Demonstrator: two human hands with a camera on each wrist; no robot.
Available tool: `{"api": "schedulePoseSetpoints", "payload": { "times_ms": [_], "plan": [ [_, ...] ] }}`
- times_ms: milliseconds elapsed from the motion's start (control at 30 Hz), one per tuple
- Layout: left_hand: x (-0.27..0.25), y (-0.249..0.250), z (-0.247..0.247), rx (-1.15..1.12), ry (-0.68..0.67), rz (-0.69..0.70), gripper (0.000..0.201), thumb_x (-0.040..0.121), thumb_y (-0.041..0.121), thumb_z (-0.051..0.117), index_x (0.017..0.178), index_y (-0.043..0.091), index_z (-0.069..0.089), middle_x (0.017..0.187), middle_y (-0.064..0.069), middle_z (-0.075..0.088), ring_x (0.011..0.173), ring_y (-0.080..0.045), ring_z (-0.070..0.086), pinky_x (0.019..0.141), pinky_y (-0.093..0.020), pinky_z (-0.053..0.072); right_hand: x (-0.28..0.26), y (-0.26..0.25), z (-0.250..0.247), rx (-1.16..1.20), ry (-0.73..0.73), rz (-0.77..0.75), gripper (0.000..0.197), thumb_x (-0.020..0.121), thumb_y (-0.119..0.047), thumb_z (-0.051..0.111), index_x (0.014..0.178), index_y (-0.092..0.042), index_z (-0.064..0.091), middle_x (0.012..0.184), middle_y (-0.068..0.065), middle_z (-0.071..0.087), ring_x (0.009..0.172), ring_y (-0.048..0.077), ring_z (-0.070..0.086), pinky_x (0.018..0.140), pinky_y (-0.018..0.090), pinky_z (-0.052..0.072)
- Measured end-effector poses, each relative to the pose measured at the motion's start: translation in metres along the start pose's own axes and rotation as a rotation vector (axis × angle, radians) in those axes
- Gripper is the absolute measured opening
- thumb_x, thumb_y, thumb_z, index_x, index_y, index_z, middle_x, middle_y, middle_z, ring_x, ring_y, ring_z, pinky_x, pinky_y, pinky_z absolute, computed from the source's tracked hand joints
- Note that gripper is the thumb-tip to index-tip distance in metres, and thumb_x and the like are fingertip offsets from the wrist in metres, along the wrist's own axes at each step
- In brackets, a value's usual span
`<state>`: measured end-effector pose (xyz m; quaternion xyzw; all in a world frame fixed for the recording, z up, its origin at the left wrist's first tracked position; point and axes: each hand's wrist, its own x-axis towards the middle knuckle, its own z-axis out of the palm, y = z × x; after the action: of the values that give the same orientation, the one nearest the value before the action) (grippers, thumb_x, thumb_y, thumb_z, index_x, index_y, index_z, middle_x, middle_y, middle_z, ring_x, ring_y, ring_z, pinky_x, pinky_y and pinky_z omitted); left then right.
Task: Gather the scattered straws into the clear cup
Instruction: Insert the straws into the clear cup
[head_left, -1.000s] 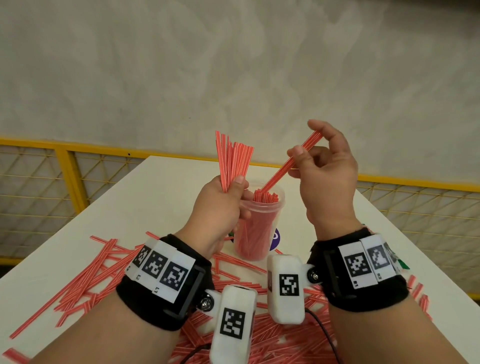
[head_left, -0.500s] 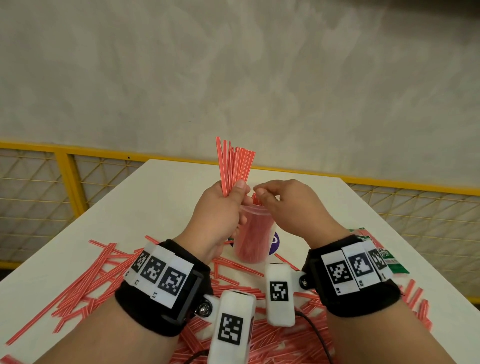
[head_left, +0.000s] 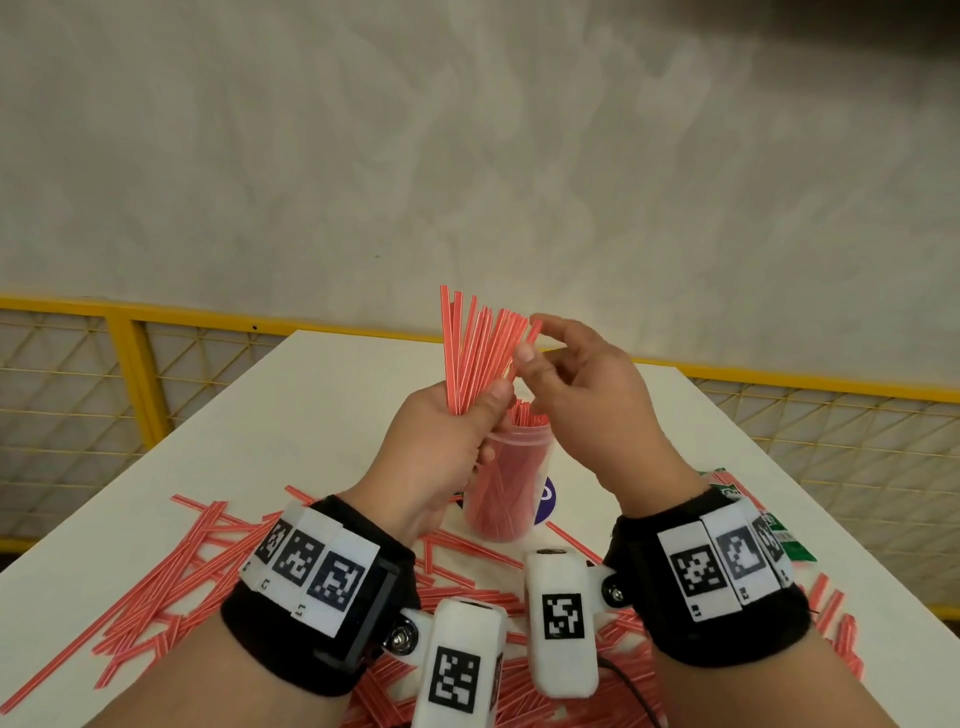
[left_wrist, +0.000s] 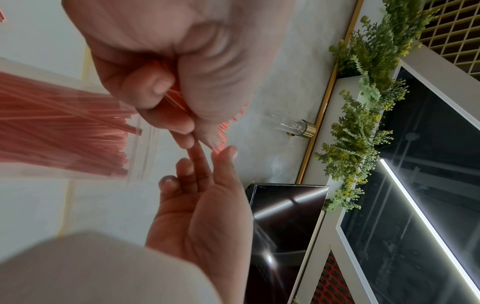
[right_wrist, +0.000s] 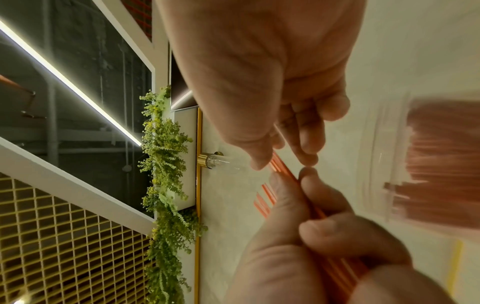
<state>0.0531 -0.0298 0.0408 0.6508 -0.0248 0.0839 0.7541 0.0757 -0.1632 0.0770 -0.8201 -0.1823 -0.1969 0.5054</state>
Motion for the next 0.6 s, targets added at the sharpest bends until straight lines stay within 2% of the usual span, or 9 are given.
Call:
{"api": "schedulePoseSetpoints", "payload": {
  "times_ms": [67,133,200,300,433,600],
  "plan": [
    [-0.0004,-0.0007,0.0008,0.008,-0.02,-0.002,0.025,0.089,0.038,0.065,0.092,0.014,0.069,0.066,0.002,0.067,0.045,-0.006,0.05,0.036,-0.018,0.034,-0.0001,0.0,0.0005,0.059,-0.005,0.016,0.042,0.093,-0.032,0.061,0.134,-0.028,0.05,0.078,0.004,0.07,0.07,0.015,0.065,0.074,0.035,0.054],
    [-0.0007,-0.0012,0.0012,0.02,-0.038,0.001,0.023,0.089,0.037,0.065,0.095,0.015,0.069,0.067,0.002,0.069,0.044,-0.006,0.051,0.036,-0.018,0.034,0.0001,0.0001,0.0006,0.108,0.018,0.004,0.04,0.093,-0.023,0.062,0.131,-0.028,0.051,0.068,0.008,0.065,0.058,0.012,0.062,0.063,0.03,0.052],
    [-0.001,-0.0012,0.0013,0.021,-0.051,0.006,0.023,0.089,0.037,0.065,0.096,0.015,0.069,0.067,0.002,0.069,0.044,-0.006,0.051,0.036,-0.017,0.034,0.0,0.0001,0.0008,0.139,0.023,-0.01,0.034,0.093,-0.018,0.062,0.125,-0.027,0.054,0.061,0.003,0.061,0.052,0.008,0.06,0.057,0.027,0.051],
    [-0.0016,0.0004,0.0019,0.008,-0.059,0.011,0.024,0.089,0.038,0.065,0.094,0.015,0.069,0.067,0.002,0.069,0.045,-0.007,0.051,0.036,-0.016,0.034,-0.0007,-0.0006,0.0005,0.159,0.034,-0.032,0.03,0.092,-0.015,0.063,0.118,-0.029,0.056,0.055,-0.004,0.06,0.05,0.008,0.062,0.056,0.029,0.055],
    [-0.0026,0.0029,0.0037,-0.012,-0.051,0.015,0.024,0.09,0.04,0.061,0.091,0.017,0.067,0.068,0.001,0.069,0.046,-0.009,0.052,0.036,-0.017,0.032,0.0006,0.0015,0.0003,0.185,0.047,-0.031,0.03,0.092,-0.013,0.063,0.117,-0.028,0.056,0.053,-0.006,0.06,0.052,0.01,0.063,0.063,0.035,0.059],
    [-0.0038,0.0048,0.004,0.0,-0.041,0.014,0.021,0.094,0.039,0.058,0.095,0.02,0.066,0.069,0.001,0.071,0.046,-0.01,0.053,0.036,-0.017,0.032,0.0009,0.0023,0.0005,0.208,0.052,-0.02,0.03,0.092,-0.012,0.063,0.117,-0.027,0.057,0.052,-0.004,0.06,0.049,0.008,0.062,0.055,0.026,0.057]
  ]
}}
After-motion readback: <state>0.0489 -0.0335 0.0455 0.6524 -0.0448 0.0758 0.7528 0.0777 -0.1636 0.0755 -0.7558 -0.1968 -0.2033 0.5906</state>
